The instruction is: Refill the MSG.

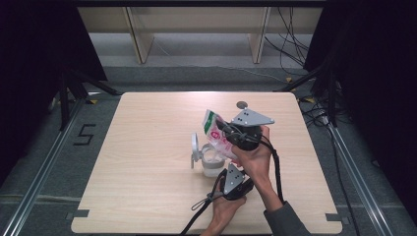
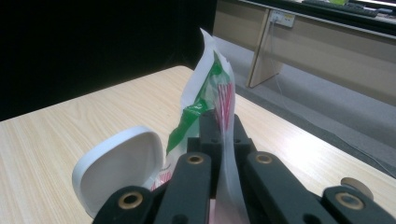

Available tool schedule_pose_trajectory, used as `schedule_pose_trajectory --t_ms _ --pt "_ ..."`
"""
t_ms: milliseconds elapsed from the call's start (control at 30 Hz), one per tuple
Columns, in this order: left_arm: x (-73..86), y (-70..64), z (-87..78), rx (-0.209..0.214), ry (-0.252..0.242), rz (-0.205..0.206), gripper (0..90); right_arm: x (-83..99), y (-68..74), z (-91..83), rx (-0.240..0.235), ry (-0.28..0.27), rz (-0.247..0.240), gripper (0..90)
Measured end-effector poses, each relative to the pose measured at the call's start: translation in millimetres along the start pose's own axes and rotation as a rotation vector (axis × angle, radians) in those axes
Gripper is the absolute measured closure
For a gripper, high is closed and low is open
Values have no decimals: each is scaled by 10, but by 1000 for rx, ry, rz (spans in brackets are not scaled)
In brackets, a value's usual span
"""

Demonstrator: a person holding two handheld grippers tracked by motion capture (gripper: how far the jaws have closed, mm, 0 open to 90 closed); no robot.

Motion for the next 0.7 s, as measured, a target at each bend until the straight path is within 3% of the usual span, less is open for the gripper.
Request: schedule_pose_trajectory --t_ms 200,700 --pt "-29 -7 6 6 -18 -19 784 -22 -2 -3 2 -13 -5 900" --pt "0 6 3 -8 2 2 784 -19 -7 14 3 1 -2 900"
Point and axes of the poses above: each handheld gripper's, and its own axes: z roughly forward along the jaws, x roughly out of its underside, y roughly to its left, the point moved 3 cm from there along z, roughly forward along the jaws, and after that the axes turned 14 degrees about y, right-handed, at the moved point
